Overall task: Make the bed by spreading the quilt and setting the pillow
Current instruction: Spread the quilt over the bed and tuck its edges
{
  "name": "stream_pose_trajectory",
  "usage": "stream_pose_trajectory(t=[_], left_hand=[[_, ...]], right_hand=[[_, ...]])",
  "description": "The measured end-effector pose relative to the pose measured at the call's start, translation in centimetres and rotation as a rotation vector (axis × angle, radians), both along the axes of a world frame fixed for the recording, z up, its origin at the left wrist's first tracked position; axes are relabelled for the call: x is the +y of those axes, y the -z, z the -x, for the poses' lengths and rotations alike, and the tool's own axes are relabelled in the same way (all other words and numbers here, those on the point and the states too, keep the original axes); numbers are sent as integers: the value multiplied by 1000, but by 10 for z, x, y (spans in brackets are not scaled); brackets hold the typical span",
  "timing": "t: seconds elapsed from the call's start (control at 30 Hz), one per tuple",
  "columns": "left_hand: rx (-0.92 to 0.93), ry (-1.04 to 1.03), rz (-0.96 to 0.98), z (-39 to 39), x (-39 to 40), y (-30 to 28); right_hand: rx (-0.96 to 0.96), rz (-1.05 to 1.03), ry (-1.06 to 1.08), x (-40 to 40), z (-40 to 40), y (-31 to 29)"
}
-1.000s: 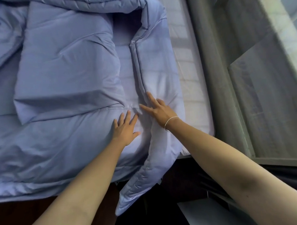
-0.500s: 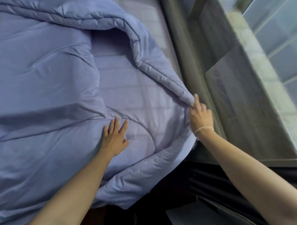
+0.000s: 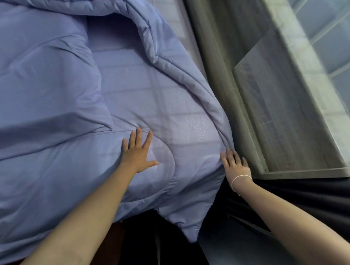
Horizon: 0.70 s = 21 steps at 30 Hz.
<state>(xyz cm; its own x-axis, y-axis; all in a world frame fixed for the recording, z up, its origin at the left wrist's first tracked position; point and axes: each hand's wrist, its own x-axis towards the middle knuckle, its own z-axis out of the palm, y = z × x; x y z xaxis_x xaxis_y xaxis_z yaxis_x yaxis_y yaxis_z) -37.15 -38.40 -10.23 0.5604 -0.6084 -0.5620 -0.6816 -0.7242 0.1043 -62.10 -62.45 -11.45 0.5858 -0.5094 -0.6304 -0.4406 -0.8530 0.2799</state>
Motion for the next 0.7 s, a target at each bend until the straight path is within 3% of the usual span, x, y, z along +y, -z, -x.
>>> stream_pose_trajectory(t=[0.07,0.13,0.23,0.33,0.5,0.7], left_hand=[[-16,3,-17,2,-3,-2],[-23,6,-29,4,-4,-3],[-28,16,-43,4,-4,0],[-36,33,-31,1,-1,5],[-15,50,-12,-4,4,8],[35,42,-64,-6,1,-8]], right_hand=[[-59,17,11,9,-9,-1],[-280,-6,-46,17,-29,-3],[-467,-170,-137,28,-78,-15],[-395,-267,-170,17,-113,-16],[-271,-276,134,-26,-111,-6],[-109,-234,422,-11,-136,-9]])
